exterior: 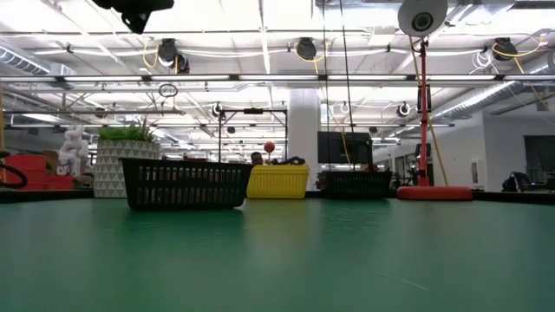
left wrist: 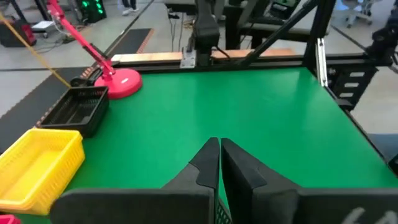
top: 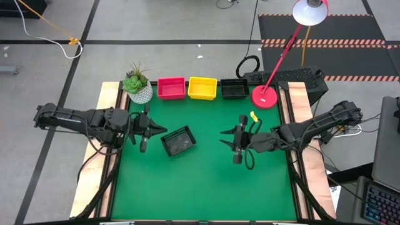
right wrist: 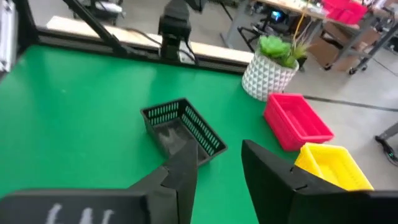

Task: Stack baskets by color
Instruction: Stack the black basket on the stacked black baskets

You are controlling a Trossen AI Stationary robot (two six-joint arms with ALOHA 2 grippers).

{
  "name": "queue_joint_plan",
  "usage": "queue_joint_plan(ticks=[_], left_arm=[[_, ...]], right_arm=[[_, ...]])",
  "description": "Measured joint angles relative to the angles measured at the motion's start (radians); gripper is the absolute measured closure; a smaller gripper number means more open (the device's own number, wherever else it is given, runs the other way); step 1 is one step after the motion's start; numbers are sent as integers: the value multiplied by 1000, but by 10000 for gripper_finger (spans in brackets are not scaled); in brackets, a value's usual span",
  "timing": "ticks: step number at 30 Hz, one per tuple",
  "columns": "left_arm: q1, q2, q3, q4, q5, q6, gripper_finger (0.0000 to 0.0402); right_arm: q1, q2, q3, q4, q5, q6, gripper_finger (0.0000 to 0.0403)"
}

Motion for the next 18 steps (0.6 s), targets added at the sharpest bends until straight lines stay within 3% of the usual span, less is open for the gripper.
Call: queue_joint_plan(ticks=[8, 18], left_arm=[[-44, 8, 0, -3, -10, 9, 381], [-45, 8, 0, -3, -37, 23, 380]], right_arm=[[-41, 79, 4, 27, -23, 17, 311], [-231, 253, 98, 22, -333, -38, 323]])
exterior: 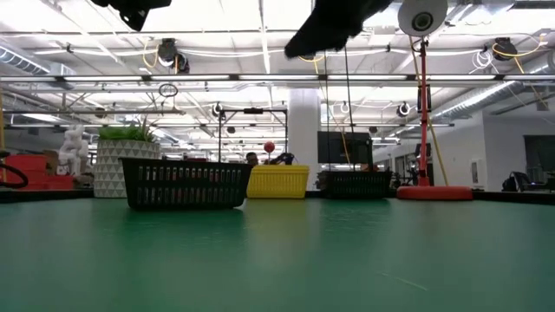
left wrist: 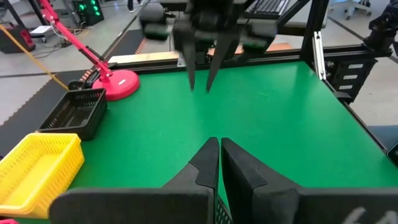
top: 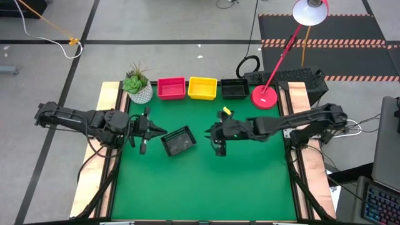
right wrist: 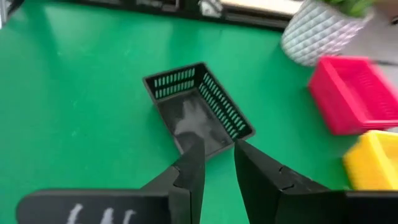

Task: Stack baskets by color
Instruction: Stack the black basket on the stacked black baskets

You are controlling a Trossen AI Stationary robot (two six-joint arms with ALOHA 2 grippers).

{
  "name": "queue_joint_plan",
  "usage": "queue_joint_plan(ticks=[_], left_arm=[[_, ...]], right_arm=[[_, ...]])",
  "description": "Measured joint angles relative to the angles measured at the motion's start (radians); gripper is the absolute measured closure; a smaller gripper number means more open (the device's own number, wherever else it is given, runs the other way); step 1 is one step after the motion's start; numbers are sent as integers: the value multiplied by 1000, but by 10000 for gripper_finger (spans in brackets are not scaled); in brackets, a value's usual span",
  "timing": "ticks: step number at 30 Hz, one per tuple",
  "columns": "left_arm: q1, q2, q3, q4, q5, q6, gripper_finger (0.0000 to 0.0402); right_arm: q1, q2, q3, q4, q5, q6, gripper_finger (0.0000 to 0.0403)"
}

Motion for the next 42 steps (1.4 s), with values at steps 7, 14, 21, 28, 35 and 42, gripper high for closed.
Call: queue_joint_plan(ticks=[7, 14, 21, 28, 35, 42], left_arm=[[0, 0, 0, 1, 0, 1, 380], [1, 0, 0, -20, 0, 6, 380], [1, 0, 0, -40, 0, 6, 380], [1, 0, 0, -39, -4, 6, 380], [3, 0, 0, -37, -9, 6, 380], [3, 0, 0, -35, -14, 5, 380]], right_arm=[[-77, 172, 98, 9, -154, -49, 323], [-85, 327, 222, -15, -226, -77, 311], [-66, 439, 300, -1, -247, -99, 283], [-47, 509, 310, 36, -275, -122, 267], [-27, 556, 310, 79, -273, -180, 266], [-27, 586, 310, 84, -264, -196, 265]])
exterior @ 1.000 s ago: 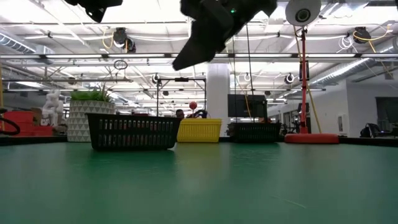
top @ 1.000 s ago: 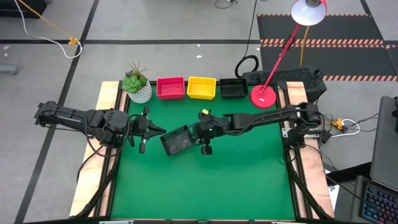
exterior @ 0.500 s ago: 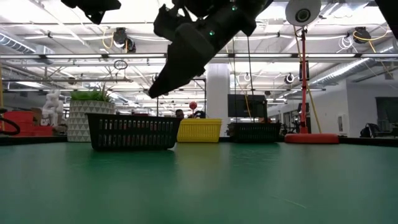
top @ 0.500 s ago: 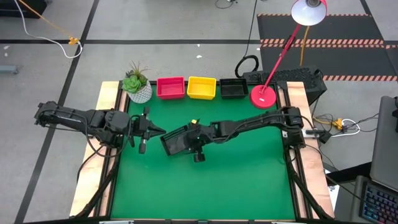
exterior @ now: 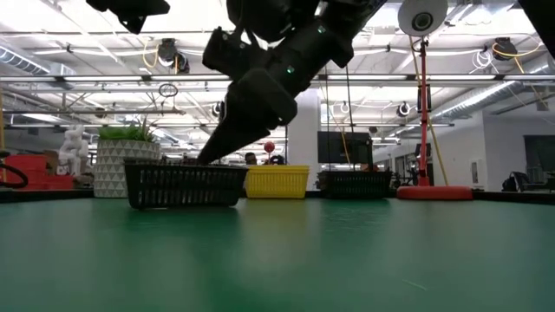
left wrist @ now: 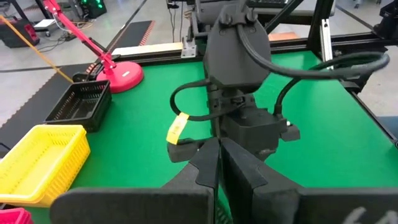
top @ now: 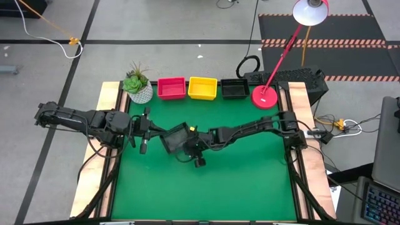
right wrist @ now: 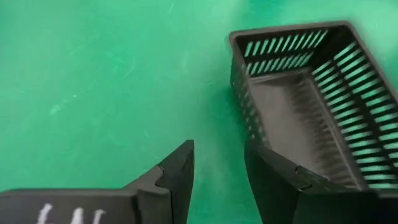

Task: Stack baskets by color
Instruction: Stack the black basket on the stacked black baskets

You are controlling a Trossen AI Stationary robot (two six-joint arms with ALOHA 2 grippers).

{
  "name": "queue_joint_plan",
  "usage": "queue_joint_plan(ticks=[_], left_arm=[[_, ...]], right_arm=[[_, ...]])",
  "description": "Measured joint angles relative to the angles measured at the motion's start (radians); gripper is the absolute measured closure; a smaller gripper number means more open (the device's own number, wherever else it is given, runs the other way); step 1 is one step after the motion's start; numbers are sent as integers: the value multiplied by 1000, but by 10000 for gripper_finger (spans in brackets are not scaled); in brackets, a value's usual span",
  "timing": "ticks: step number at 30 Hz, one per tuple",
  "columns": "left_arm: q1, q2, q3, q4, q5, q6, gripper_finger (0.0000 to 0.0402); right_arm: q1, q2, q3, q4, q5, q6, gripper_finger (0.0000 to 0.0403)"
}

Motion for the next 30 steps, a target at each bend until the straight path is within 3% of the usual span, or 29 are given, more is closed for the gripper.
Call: queue_joint_plan(ticks=[16, 30], left_arm=[[0, 0, 0, 0, 0, 2, 380], [0, 0, 0, 5, -1, 6, 380]], right_arm=[[-9, -2, 0, 113, 78, -92, 265], [-49, 79, 0, 145, 106, -156, 267]])
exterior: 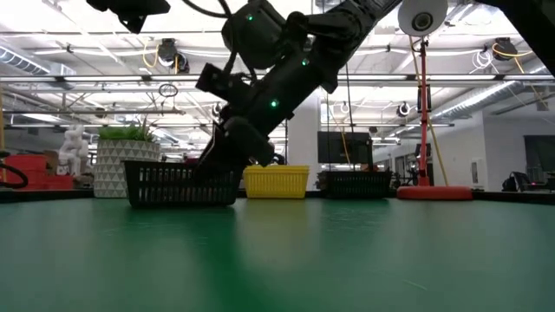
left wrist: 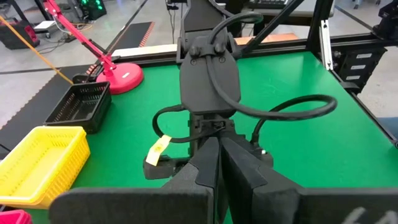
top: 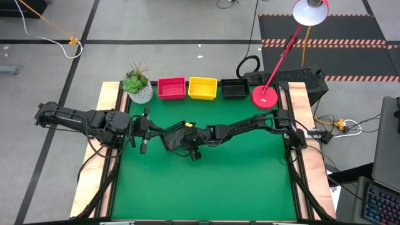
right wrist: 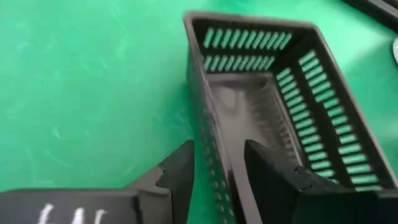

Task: Stack baskets by color
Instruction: Stack the black basket on the stacked black baskets

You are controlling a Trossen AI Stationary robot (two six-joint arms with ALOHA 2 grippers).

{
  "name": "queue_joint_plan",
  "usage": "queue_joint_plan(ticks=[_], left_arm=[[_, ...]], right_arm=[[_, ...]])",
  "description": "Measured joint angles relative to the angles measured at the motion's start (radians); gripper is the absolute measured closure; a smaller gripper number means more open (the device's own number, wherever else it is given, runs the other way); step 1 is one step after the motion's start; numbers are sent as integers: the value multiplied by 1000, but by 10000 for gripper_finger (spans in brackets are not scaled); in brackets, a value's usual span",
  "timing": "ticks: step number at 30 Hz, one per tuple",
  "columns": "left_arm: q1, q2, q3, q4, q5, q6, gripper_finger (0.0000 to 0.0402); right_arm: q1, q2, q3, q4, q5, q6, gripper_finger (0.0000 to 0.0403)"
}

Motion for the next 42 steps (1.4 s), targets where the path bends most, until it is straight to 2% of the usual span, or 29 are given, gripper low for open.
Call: queue_joint_plan(ticks=[5, 14, 24, 31, 42], left_arm=[[0, 0, 0, 1, 0, 4, 380], [0, 0, 0, 1, 0, 4, 380], [0, 0, 0, 1, 0, 19, 380], [0, 0, 0, 5, 0, 21, 380], [0, 0, 0, 11, 0, 15, 380]], right_arm=[[7, -5, 0, 9, -4, -25, 294], [7, -6, 0, -3, -7, -46, 392], [53, -61, -1, -92, 24, -22, 397], [106, -150, -1, -231, 98, 18, 398], [166, -322, 0, -418, 103, 73, 399]])
